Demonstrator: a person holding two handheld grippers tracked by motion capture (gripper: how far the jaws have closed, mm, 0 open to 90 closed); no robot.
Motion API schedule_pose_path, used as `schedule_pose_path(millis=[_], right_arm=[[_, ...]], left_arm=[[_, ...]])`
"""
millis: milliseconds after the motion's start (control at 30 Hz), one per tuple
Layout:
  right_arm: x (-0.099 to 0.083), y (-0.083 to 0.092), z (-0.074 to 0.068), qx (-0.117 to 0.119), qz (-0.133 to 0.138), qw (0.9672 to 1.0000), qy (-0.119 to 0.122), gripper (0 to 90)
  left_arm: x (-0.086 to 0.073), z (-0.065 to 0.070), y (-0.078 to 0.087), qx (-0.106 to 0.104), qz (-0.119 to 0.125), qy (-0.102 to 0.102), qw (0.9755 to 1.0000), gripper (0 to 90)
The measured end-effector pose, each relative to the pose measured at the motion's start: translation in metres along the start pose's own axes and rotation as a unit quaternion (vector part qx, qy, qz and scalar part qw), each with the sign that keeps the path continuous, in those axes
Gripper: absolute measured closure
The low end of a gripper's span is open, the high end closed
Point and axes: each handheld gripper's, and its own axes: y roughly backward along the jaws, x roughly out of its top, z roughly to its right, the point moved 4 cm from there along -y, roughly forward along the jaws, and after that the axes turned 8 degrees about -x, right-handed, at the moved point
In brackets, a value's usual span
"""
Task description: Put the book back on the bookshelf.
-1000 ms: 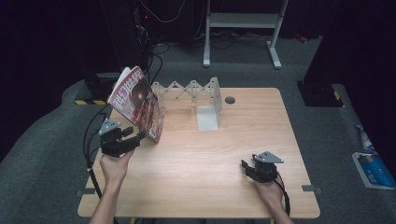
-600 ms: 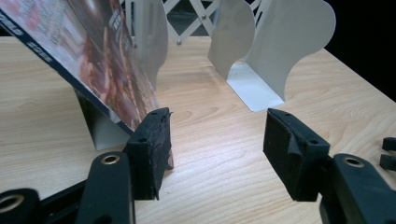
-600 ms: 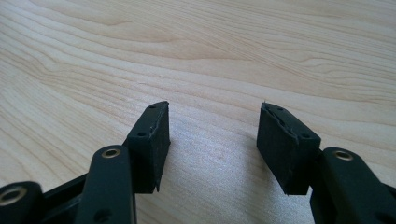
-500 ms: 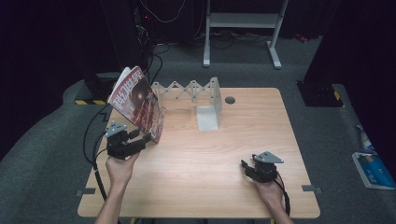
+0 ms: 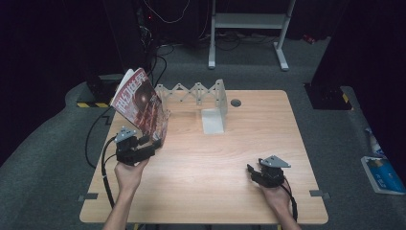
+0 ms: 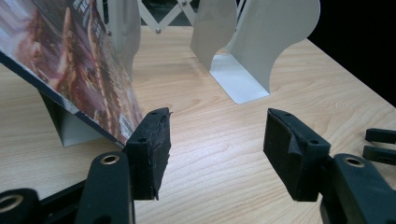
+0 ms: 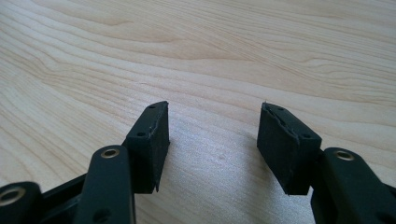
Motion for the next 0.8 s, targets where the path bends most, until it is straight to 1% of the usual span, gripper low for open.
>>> schedule_pose_path(millis=[333,467,800], right_arm=[[0.000,0.000,0.000,0.000,0.000,1.0000,0.000,43.8],[0.000,0.000,0.000,0.000,0.001,1.0000,0.001,43.8],[0.000,0.000,0.000,0.000,0.001,1.0000,0.001,43.8]], left_arm=[[-0.003,0.007,-0.007,-0.010,-0.002,0.000,0.9999,41.2],[-0.004,0.010,-0.011,-0.018,-0.002,0.001,0.9998,41.2],[-0.005,0.019,-0.021,-0.030,-0.009,-0.003,0.9995,41.2]])
